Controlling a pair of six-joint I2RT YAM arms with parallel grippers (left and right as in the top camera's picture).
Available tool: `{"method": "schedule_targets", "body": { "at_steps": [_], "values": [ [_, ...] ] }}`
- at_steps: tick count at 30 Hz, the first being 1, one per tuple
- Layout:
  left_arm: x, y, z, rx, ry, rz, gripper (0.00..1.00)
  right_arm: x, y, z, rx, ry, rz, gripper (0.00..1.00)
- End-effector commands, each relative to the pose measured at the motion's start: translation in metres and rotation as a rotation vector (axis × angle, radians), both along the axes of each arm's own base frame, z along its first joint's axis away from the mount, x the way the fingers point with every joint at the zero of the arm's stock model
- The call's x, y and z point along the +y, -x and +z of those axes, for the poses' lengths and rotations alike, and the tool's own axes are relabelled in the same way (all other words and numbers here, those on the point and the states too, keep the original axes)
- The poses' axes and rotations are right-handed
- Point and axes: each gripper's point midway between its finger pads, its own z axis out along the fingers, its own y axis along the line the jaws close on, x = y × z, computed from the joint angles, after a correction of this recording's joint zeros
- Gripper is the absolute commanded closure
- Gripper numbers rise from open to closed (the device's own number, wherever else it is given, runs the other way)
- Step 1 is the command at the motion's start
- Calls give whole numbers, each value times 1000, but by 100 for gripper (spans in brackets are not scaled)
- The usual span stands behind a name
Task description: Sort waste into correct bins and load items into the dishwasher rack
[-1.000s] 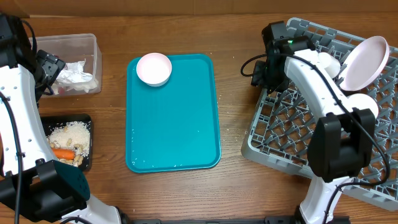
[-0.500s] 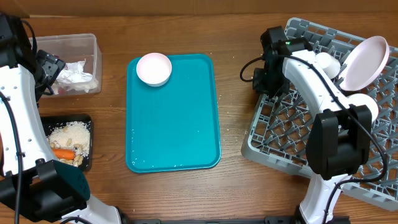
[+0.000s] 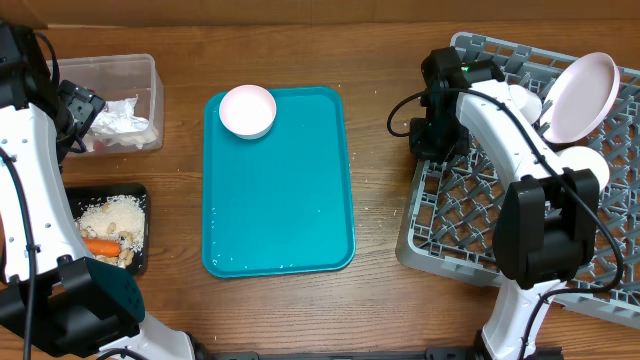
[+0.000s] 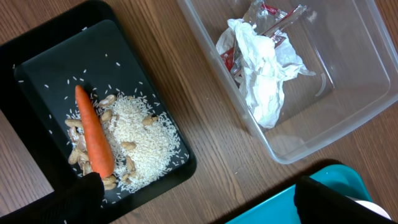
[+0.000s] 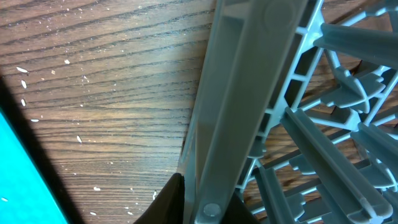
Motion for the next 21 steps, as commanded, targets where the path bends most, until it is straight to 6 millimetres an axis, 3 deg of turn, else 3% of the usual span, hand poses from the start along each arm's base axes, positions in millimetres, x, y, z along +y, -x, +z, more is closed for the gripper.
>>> {"method": "schedule_targets", "body": {
  "at_steps": [1,12,21],
  "values": [
    [1,0,3,0,-18,-9,0,10,-2,-3,-14,-39,173,85],
    [1,0,3,0,-18,-9,0,47,9,-3,-24,9,449,83],
    [1,0,3,0,-18,-9,0,58,7,-3,-56,48,536,83]
  ]
}}
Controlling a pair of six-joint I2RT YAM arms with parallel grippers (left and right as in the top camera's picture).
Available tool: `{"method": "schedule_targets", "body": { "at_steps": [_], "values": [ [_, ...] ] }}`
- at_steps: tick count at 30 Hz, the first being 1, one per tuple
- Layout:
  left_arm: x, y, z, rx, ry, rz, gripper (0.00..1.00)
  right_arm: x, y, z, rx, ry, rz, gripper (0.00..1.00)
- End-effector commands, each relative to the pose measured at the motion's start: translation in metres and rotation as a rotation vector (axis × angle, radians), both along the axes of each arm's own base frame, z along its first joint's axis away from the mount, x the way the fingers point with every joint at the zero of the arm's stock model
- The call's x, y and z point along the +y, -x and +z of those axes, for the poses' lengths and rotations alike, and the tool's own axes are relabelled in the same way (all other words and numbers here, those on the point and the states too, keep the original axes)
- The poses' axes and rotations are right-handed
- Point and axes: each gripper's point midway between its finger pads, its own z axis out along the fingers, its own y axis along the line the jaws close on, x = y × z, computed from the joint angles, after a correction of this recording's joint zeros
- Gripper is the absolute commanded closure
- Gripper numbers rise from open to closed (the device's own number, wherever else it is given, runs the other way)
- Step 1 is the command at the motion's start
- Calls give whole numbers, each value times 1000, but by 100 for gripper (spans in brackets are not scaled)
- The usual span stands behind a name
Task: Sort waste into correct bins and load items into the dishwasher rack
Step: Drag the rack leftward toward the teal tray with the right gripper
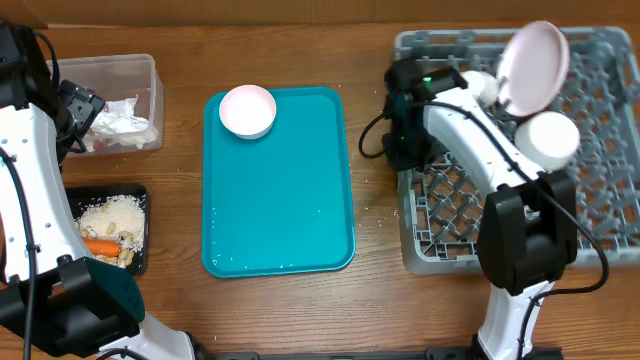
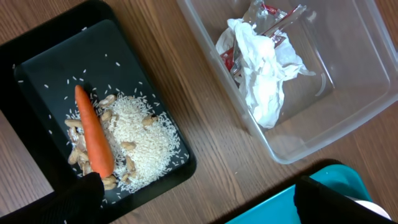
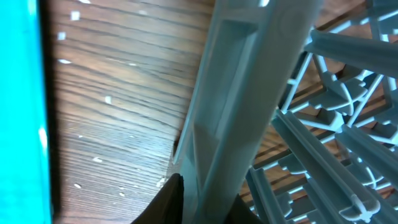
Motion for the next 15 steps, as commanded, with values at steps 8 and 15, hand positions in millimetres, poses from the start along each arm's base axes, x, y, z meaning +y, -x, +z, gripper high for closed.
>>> {"method": "schedule_targets", "body": {
  "at_steps": [8,15],
  "values": [
    [1,0,3,0,-18,-9,0,17,-25,-1,-101,-55,28,84],
    [1,0,3,0,-18,-9,0,17,-39,1,-164,-64,-162,84]
  ]
}}
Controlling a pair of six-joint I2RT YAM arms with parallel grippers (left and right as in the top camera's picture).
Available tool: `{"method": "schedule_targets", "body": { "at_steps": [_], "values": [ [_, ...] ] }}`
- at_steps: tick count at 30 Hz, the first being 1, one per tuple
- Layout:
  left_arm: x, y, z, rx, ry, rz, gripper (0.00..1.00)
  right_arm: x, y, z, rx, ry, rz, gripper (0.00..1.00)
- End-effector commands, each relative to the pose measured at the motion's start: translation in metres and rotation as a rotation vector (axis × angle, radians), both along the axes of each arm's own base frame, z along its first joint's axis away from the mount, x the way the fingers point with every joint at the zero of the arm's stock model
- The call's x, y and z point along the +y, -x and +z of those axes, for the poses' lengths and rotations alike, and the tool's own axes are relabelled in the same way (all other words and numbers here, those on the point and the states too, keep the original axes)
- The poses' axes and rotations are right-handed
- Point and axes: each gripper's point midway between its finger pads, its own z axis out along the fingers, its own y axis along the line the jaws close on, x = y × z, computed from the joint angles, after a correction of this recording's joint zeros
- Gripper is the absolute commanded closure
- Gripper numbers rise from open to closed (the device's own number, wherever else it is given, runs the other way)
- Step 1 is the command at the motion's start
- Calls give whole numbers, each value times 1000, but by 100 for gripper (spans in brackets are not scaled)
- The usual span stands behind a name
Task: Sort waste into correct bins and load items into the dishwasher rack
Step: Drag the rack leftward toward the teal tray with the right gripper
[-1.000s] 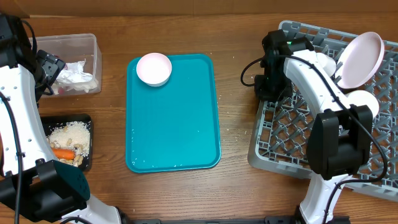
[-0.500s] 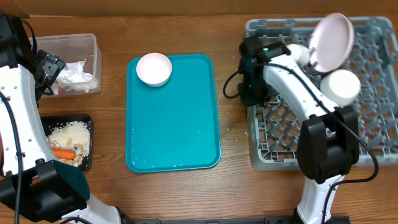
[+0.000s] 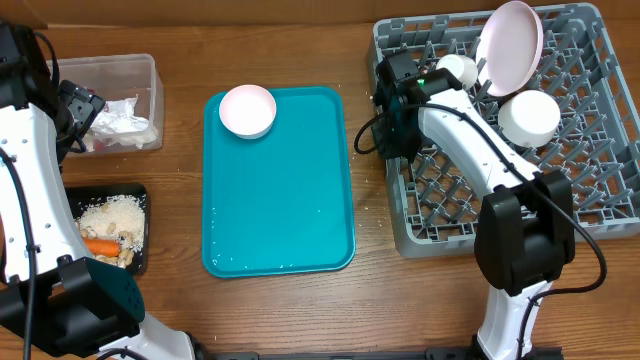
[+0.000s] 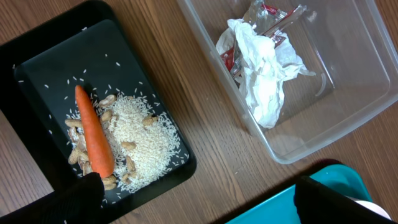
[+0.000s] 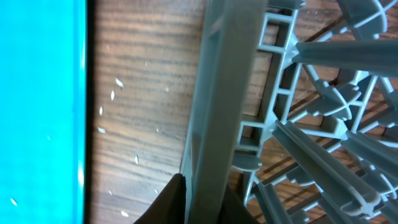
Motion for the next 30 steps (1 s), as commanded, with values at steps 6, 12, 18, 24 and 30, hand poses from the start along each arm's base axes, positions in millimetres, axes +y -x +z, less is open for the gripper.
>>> {"method": "schedule_targets", "body": {
  "at_steps": [6,12,18,24,30],
  "values": [
    [1,0,3,0,-18,-9,0,-2,-6,-1,-19,-3,-126,84],
    [1,0,3,0,-18,-9,0,-1,-4,0,-9,-8,-124,63],
    [1,0,3,0,-18,-9,0,8,-8,26,-15,-55,-117,51],
    [1,0,3,0,-18,-9,0,19,-16,86,-88,-135,-106,28],
    [1,0,3,0,-18,-9,0,50,-14,139,-123,-342,-52,0]
  ]
}}
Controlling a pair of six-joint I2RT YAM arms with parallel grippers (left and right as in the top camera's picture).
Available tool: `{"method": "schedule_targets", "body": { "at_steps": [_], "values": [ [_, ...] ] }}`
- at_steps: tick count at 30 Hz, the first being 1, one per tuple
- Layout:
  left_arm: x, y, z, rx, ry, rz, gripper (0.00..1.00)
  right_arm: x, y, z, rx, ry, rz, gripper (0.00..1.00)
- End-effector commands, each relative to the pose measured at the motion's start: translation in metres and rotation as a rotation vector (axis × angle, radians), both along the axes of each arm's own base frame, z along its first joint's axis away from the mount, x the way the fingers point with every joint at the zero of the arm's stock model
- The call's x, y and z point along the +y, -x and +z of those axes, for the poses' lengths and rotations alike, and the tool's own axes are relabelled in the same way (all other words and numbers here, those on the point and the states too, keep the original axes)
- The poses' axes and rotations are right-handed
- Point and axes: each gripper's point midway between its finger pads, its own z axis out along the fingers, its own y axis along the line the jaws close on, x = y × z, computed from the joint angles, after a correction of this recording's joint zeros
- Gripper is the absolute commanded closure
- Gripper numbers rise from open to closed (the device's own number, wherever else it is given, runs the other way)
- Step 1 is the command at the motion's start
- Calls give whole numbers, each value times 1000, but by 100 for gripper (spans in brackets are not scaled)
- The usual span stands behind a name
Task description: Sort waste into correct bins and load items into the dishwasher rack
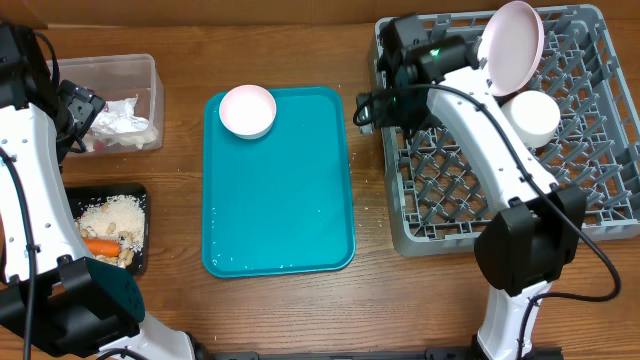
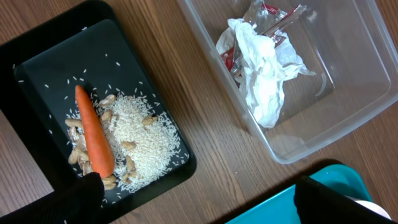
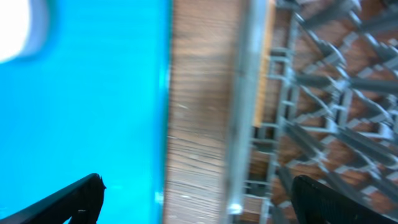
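The grey dishwasher rack (image 1: 560, 215) stands at the right and holds a pink plate (image 1: 512, 47) and a white cup (image 1: 531, 116). A small white bowl (image 1: 247, 110) sits at the back left corner of the teal tray (image 1: 280, 200). My right gripper (image 1: 372, 107) hangs open over the wood strip between tray and rack, holding nothing. In the blurred right wrist view, the right gripper (image 3: 199, 199) has the rack rim (image 3: 239, 124) between its spread fingers, untouched. My left gripper (image 2: 199, 205) is open above the bins at the far left.
A clear plastic bin (image 1: 140, 75) with crumpled white wrappers (image 2: 264, 68) is at the back left. A black tray (image 2: 37, 74) in front of it holds rice, nuts and a carrot (image 2: 93, 134). Rice grains lie scattered on the wood beside the rack.
My right gripper was shut on the rack's left rim; now it is open, off the rim, higher and farther back. The rack stays where it was. The left arm is unchanged.
The rack first lay skewed at the far right with my right gripper shut on its left rim. At the following two moments it stood nearer the tray and straighter. Now it sits square beside the tray and the gripper has let go.
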Motion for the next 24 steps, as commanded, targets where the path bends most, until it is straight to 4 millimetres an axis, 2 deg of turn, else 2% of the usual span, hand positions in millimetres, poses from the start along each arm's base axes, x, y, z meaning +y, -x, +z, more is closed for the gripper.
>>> {"method": "schedule_targets", "body": {
  "at_steps": [1,3,6,15,24],
  "values": [
    [1,0,3,0,-18,-9,0,36,6,60,-69,-242,67,0],
    [1,0,3,0,-18,-9,0,62,15,75,-38,-404,131,0],
    [1,0,3,0,-18,-9,0,82,21,89,-25,-535,188,0],
    [1,0,3,0,-18,-9,0,90,-9,109,-158,-595,181,0],
    [1,0,3,0,-18,-9,0,91,-11,111,-175,-597,185,0]
  ]
}}
